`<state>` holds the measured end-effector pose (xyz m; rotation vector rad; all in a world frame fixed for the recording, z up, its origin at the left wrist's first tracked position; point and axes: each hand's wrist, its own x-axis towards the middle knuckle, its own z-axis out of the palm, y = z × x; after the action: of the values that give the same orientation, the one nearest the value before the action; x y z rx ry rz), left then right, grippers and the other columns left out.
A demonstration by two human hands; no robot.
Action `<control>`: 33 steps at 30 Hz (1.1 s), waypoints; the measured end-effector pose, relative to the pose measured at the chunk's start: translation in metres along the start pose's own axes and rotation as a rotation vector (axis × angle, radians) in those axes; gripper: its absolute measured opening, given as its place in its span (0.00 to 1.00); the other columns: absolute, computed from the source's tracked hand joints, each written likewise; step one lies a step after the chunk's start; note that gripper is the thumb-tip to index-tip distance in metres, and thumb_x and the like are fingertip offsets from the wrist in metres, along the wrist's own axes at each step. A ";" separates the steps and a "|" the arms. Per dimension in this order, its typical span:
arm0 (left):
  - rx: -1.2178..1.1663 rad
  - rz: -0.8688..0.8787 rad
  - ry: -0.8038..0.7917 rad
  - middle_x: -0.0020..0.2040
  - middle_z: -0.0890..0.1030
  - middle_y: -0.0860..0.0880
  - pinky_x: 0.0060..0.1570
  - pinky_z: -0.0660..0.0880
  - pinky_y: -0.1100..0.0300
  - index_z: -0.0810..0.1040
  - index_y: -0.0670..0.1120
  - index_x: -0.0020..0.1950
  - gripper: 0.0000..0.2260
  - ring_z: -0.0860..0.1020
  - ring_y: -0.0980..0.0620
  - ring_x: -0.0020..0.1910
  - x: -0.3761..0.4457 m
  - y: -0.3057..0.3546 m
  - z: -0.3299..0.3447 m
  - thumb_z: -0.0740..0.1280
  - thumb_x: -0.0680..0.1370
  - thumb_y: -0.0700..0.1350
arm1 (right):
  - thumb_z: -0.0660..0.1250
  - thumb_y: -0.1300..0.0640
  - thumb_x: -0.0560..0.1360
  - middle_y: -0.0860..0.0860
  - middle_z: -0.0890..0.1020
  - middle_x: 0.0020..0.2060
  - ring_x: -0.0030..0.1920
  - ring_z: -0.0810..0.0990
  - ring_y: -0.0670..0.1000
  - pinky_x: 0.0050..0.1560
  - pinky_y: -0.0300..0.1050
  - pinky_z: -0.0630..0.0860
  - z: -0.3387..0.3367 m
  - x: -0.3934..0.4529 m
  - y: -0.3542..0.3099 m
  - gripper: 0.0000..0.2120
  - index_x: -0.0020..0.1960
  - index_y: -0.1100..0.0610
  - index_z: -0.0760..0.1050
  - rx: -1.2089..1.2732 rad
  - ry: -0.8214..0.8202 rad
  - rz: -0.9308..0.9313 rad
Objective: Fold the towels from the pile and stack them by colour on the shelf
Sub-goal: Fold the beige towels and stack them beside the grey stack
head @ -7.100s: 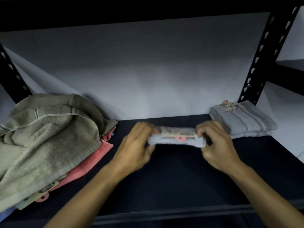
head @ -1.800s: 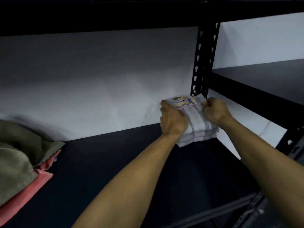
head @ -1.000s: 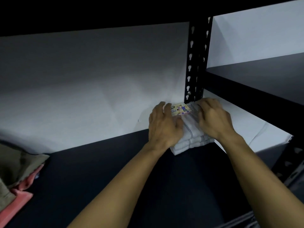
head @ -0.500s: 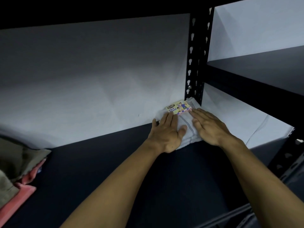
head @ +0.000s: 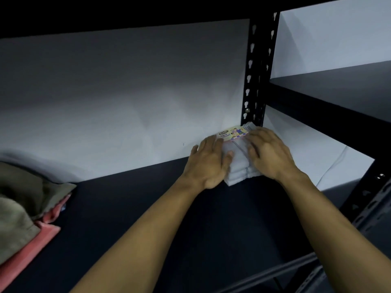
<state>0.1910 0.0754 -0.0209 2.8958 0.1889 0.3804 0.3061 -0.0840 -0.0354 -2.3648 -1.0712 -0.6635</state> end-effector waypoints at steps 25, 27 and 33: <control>0.689 -0.651 0.297 0.57 0.79 0.42 0.55 0.73 0.45 0.77 0.44 0.60 0.21 0.76 0.39 0.58 -0.342 -0.197 -0.209 0.67 0.75 0.58 | 0.64 0.41 0.77 0.44 0.56 0.75 0.75 0.57 0.48 0.70 0.49 0.61 0.073 -0.001 -0.444 0.32 0.77 0.46 0.58 0.769 -0.468 -0.476; 0.661 -0.724 0.193 0.62 0.76 0.45 0.63 0.70 0.44 0.74 0.48 0.65 0.28 0.73 0.42 0.63 -0.360 -0.203 -0.214 0.63 0.74 0.66 | 0.68 0.43 0.75 0.40 0.47 0.77 0.77 0.47 0.47 0.72 0.46 0.53 0.077 -0.004 -0.463 0.35 0.77 0.42 0.55 0.782 -0.532 -0.606; 0.560 -0.796 0.189 0.65 0.74 0.51 0.60 0.71 0.52 0.69 0.52 0.70 0.32 0.73 0.48 0.64 -0.389 -0.194 -0.210 0.60 0.74 0.70 | 0.68 0.60 0.76 0.47 0.74 0.62 0.64 0.70 0.48 0.66 0.46 0.69 0.101 -0.015 -0.483 0.11 0.58 0.59 0.80 0.897 -0.262 -0.564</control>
<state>-0.2572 0.2440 0.0393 2.9359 1.6317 0.4953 -0.0556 0.2522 -0.0234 -1.3909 -1.7179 0.0141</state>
